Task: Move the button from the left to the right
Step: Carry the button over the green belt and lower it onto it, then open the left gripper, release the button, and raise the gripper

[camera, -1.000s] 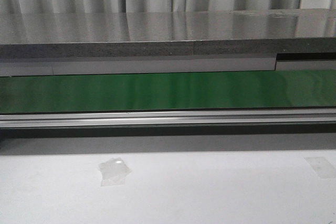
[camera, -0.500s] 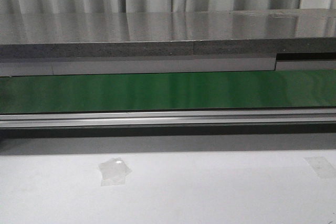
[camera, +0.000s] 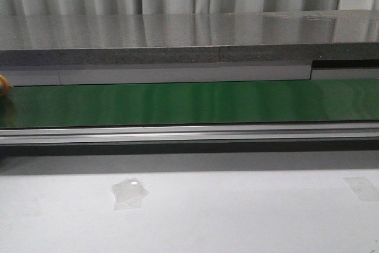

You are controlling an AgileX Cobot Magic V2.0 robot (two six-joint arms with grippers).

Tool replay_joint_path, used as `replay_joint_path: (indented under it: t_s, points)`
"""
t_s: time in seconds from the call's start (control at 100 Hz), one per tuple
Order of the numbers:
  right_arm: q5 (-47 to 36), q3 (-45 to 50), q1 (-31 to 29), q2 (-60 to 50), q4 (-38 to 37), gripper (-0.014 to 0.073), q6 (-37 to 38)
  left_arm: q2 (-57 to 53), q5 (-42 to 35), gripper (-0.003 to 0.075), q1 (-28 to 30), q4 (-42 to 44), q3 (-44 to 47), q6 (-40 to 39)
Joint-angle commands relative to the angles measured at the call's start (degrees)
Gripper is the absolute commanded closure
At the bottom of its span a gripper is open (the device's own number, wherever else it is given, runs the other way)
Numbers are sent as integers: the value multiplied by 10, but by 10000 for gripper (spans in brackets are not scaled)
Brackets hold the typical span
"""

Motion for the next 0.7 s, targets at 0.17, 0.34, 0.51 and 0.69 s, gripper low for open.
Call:
replay_joint_path:
  t_s: [0.17, 0.34, 0.51, 0.69]
  points:
    - [-50, -9, 0, -10, -7, 662, -1, -125, -50, 186, -3, -33, 0, 8]
    - [-50, -9, 0, -10, -7, 662, -1, -222, -145, 186, -18, -84, 83, 56]
    - [-50, -9, 0, -10, -7, 662, -1, -329, -277, 186, -64, -87, 203, 70]
    - [-50, -9, 0, -10, -7, 662, -1, -436, -407, 186, -125, -87, 316, 71]
